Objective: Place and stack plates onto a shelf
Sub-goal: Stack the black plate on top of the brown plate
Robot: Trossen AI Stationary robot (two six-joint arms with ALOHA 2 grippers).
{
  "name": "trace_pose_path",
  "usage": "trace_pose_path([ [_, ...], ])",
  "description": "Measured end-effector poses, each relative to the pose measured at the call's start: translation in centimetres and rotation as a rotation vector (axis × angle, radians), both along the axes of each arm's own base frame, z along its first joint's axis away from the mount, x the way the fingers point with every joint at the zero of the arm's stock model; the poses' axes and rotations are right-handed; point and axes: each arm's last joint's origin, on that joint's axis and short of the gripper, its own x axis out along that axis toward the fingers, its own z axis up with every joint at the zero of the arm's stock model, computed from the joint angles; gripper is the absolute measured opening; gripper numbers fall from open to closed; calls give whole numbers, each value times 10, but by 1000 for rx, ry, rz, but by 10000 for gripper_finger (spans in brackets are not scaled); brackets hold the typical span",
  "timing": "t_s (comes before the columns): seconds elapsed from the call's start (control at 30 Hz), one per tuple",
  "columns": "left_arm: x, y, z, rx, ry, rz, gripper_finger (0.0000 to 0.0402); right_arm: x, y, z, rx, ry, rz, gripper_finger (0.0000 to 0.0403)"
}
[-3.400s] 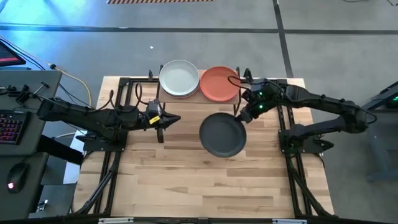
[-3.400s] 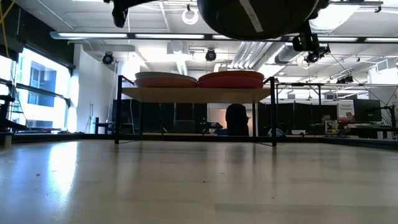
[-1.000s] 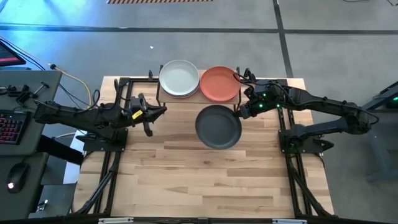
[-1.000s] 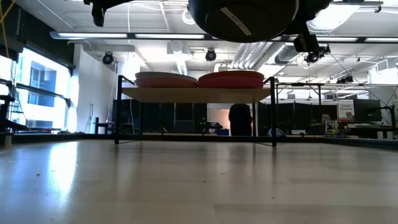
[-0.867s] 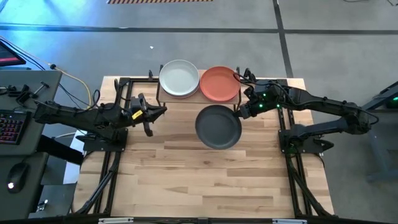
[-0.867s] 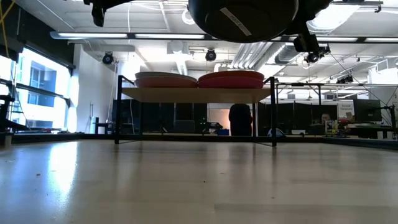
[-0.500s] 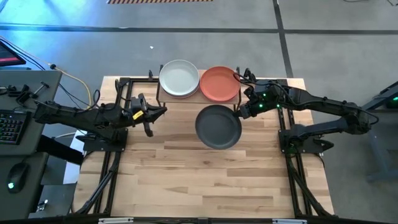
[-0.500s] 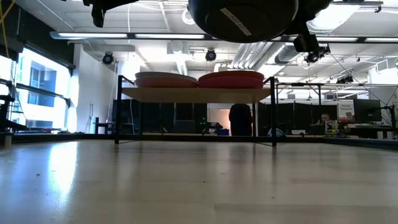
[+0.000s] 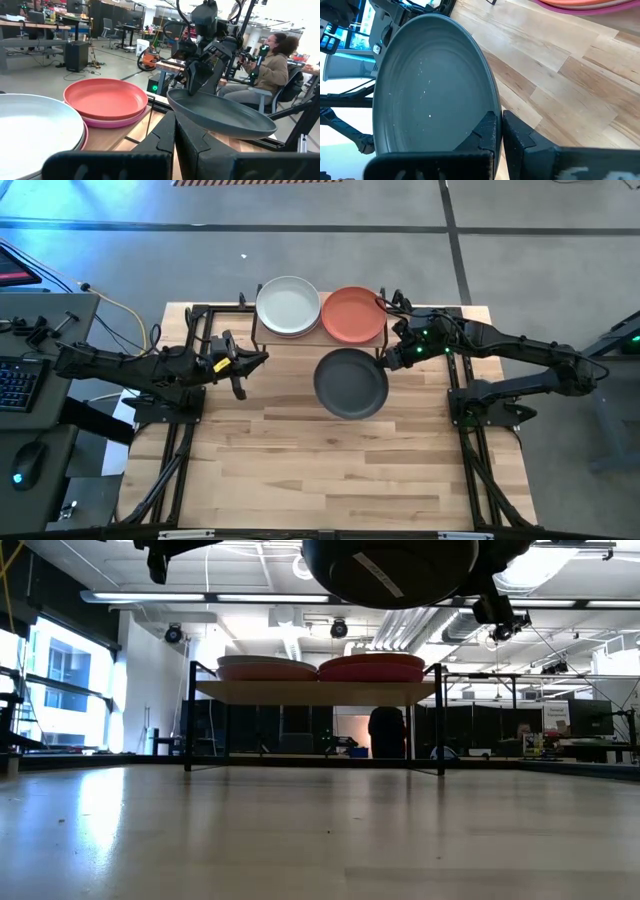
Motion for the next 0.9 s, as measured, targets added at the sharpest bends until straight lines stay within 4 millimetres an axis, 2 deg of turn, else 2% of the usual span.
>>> trace_pose_path([
  [0.9,0,0,0,0,1,0,0,0,-2,1,29,3,-93,0],
])
